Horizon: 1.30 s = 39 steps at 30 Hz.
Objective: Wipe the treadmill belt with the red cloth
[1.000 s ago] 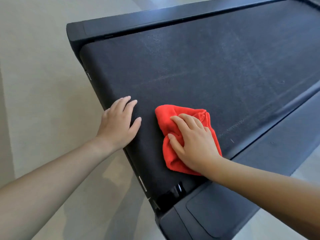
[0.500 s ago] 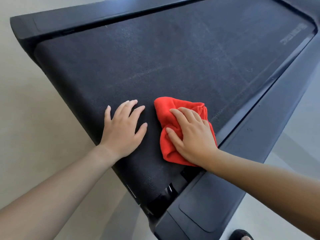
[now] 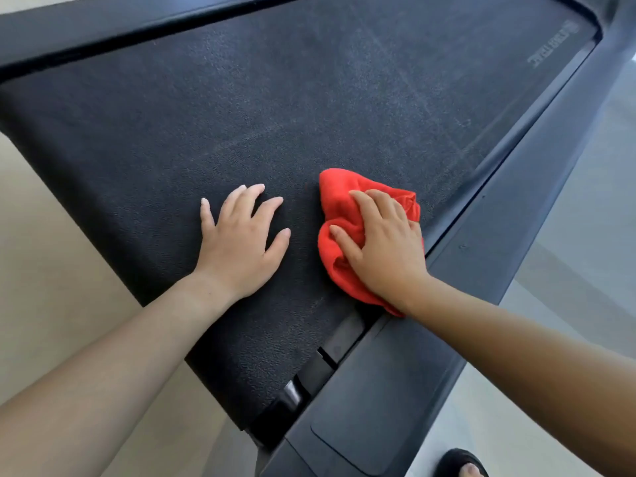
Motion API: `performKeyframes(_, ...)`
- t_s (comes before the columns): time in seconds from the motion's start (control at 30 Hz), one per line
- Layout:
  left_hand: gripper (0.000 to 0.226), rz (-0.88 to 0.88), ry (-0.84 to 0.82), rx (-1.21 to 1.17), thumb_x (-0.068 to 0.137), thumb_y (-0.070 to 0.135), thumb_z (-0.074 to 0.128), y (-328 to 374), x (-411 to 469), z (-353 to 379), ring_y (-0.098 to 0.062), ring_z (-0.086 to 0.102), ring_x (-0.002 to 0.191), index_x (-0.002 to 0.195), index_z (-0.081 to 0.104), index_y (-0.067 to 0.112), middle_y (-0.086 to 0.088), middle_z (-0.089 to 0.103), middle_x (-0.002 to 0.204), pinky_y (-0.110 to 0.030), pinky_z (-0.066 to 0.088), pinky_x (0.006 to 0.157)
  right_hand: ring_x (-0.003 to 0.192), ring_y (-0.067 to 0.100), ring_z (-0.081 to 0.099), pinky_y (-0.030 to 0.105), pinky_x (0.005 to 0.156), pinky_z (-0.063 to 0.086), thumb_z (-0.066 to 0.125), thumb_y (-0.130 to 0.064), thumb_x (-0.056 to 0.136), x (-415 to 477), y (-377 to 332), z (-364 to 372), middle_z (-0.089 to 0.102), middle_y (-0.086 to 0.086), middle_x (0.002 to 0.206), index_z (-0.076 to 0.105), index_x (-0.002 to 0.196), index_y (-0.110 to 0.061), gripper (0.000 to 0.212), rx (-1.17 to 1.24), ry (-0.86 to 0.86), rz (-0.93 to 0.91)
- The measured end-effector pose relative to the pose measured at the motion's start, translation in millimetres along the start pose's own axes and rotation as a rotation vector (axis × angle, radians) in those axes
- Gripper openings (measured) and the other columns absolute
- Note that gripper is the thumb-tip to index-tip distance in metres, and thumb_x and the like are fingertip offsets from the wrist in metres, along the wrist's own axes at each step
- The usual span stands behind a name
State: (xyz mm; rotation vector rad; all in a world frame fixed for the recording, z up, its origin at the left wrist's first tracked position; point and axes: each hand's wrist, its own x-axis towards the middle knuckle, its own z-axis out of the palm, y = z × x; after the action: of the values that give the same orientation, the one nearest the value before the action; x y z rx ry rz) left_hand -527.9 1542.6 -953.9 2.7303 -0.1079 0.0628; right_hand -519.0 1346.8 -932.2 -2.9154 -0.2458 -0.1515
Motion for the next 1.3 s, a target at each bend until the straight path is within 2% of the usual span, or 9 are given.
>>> performKeyframes(0.2, 0.05, 0.129, -0.021, -0.007, 0.09, 0.037, 0.046, 8.0, 5.5, 2.9, -0.021, 0.02, 0.141, 0.137, 0.043, 0.021, -0.003, 0.031, 0.15, -0.054, 0.007, 0.113, 0.124, 0.02, 0.04, 0.041, 0.092, 0.039, 0.048, -0.063, 0.082, -20.6, 10.6, -5.8, 0.045, -0.004, 0.134, 0.042, 0.136, -0.025, 0.066, 0.068, -0.046, -0.131)
performKeyframes(0.37, 0.049, 0.192, 0.003, -0.013, 0.091, 0.038, 0.044, -0.2, 5.4, 5.0, -0.025, 0.026, 0.139, 0.136, 0.046, 0.017, -0.006, 0.035, 0.148, -0.049, 0.013, 0.113, 0.134, 0.02, 0.031, 0.044, 0.101, 0.035, 0.054, -0.06, 0.082, -11.2, -0.6, -1.9, 0.038, 0.0, 0.144, 0.039, 0.14, -0.023, 0.07, 0.07, -0.068, -0.064)
performKeyframes(0.47, 0.048, 0.189, 0.014, -0.026, 0.09, 0.033, 0.051, 0.2, 4.1, 6.2, -0.025, 0.028, 0.139, 0.134, 0.047, 0.016, -0.007, 0.037, 0.147, -0.049, 0.015, 0.113, 0.133, 0.021, 0.034, 0.042, 0.098, 0.038, 0.054, -0.056, 0.085, -12.1, -4.7, -1.5, 0.041, 0.0, 0.143, 0.041, 0.139, -0.021, 0.065, 0.057, -0.057, -0.042)
performKeyframes(0.73, 0.048, 0.2, 0.011, -0.006, 0.087, 0.032, 0.054, 0.5, 4.5, 5.7, -0.029, 0.032, 0.136, 0.131, 0.05, 0.014, -0.01, 0.04, 0.144, -0.053, 0.019, 0.11, 0.119, 0.022, 0.048, 0.04, 0.083, 0.046, 0.056, -0.046, 0.088, -15.6, -9.6, -5.1, 0.054, 0.0, 0.127, 0.054, 0.127, -0.019, 0.047, 0.059, 0.016, -0.052)
performKeyframes(0.93, 0.046, 0.146, -0.045, -0.008, 0.09, 0.03, 0.051, 6.3, 2.9, -0.3, -0.025, 0.026, 0.139, 0.134, 0.047, 0.016, -0.007, 0.036, 0.148, -0.05, 0.014, 0.113, 0.119, 0.021, 0.046, 0.044, 0.084, 0.043, 0.051, -0.041, 0.092, -22.9, -12.1, -17.5, 0.051, -0.003, 0.13, 0.052, 0.127, -0.021, 0.041, 0.067, -0.002, -0.06)
performKeyframes(1.03, 0.045, 0.169, -0.084, -0.028, 0.092, 0.026, 0.049, 13.5, 0.2, -13.5, -0.023, 0.026, 0.139, 0.136, 0.045, 0.015, -0.005, 0.036, 0.147, -0.052, 0.017, 0.113, 0.119, 0.022, 0.046, 0.045, 0.085, 0.043, 0.05, -0.04, 0.093, -39.8, -4.1, -43.9, 0.052, -0.002, 0.13, 0.052, 0.127, -0.021, 0.039, 0.133, 0.089, -0.06)
performKeyframes(1.13, 0.045, 0.272, -0.067, -0.021, 0.092, 0.022, 0.051, 44.6, -6.0, -29.0, -0.025, 0.032, 0.136, 0.134, 0.047, 0.011, -0.009, 0.041, 0.144, -0.049, 0.026, 0.111, 0.115, 0.024, 0.048, 0.045, 0.084, 0.044, 0.052, -0.039, 0.092, -71.7, 27.4, -86.6, 0.054, -0.001, 0.126, 0.054, 0.124, -0.02, 0.037, 0.228, 0.239, -0.027)
performKeyframes(1.3, 0.046, 0.502, -0.118, -0.02, 0.093, 0.026, 0.048, 160.6, -29.8, -36.6, -0.021, 0.031, 0.136, 0.137, 0.043, 0.016, -0.003, 0.039, 0.146, -0.044, 0.028, 0.11, 0.115, 0.025, 0.049, 0.048, 0.089, 0.043, 0.053, -0.038, 0.092, -160.6, 118.6, -156.2, 0.054, 0.0, 0.126, 0.052, 0.128, -0.02, 0.041, 0.115, 0.246, -0.013)
